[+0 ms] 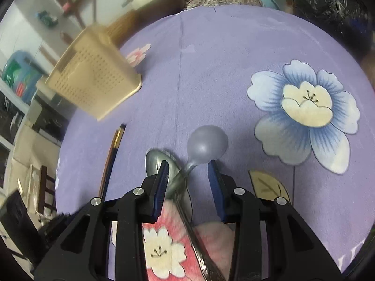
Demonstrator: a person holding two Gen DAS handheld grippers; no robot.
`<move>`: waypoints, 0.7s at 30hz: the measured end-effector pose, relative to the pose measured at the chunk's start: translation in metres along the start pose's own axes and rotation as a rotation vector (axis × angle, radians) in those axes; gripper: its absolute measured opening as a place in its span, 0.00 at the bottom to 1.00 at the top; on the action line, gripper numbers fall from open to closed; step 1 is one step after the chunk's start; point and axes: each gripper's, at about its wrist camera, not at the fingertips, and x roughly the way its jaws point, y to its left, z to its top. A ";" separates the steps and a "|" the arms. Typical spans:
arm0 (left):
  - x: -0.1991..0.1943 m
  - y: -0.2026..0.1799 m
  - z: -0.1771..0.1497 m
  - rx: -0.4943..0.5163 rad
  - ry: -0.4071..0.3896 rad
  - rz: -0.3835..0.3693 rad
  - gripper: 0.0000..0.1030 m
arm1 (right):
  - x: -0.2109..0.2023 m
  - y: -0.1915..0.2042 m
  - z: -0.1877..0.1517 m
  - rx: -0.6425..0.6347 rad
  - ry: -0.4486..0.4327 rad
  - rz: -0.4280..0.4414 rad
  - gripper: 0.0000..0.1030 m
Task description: Organize utensils
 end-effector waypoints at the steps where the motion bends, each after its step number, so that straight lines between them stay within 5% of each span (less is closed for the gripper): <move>1: -0.001 0.000 -0.001 0.000 -0.002 0.001 0.24 | 0.001 0.000 0.003 0.003 0.000 -0.006 0.35; 6: -0.003 0.000 -0.004 -0.012 -0.007 -0.006 0.24 | 0.010 0.002 0.015 0.029 -0.014 -0.041 0.23; 8: -0.004 0.001 -0.005 -0.021 -0.008 -0.013 0.24 | 0.016 -0.001 0.019 0.061 0.000 0.001 0.09; 14: -0.006 0.003 -0.008 -0.029 -0.011 -0.018 0.24 | 0.008 0.012 0.019 0.014 -0.043 0.019 0.04; 21: -0.011 0.015 -0.011 -0.069 -0.019 -0.020 0.24 | -0.032 0.072 -0.017 -0.267 -0.110 0.018 0.04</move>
